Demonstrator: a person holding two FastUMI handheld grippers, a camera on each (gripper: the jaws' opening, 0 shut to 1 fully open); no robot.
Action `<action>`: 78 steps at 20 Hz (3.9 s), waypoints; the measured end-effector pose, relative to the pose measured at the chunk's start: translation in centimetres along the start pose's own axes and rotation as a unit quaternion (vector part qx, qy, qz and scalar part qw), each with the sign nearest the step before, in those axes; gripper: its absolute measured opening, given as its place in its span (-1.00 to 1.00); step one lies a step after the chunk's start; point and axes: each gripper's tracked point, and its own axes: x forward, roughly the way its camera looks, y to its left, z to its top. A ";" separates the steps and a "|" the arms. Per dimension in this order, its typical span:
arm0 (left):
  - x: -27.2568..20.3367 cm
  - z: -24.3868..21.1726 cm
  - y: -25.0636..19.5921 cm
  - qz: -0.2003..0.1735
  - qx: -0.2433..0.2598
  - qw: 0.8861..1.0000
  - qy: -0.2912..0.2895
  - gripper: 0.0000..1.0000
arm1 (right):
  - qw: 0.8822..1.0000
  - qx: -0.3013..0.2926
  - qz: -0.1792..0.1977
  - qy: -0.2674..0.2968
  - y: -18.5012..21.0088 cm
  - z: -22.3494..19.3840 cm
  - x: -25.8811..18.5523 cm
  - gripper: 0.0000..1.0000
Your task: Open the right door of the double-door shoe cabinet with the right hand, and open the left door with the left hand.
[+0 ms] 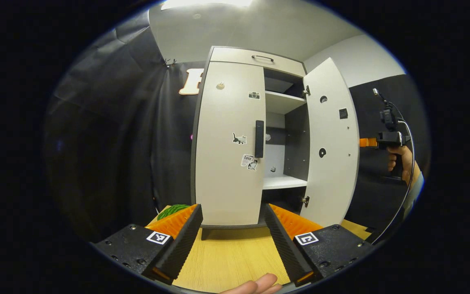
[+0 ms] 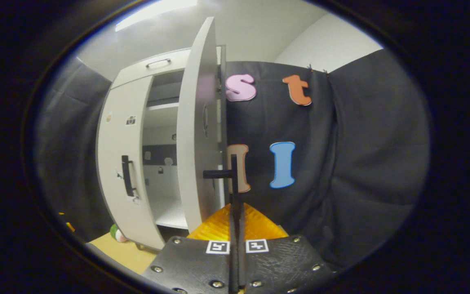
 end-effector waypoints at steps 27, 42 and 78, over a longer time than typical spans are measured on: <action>14.8 5.4 -4.9 -0.015 -0.018 1.000 0.019 0.89 | 1.000 0.005 -0.016 -0.010 3.7 -8.4 -17.3 0.96; 28.5 10.4 -5.6 0.073 0.020 0.997 -0.009 0.88 | 0.998 0.041 -0.023 -0.042 5.7 -11.7 -25.5 0.87; 29.6 8.0 -4.8 0.021 0.024 0.998 0.062 -0.56 | 0.999 0.019 -0.009 -0.043 5.6 -10.5 -28.2 0.87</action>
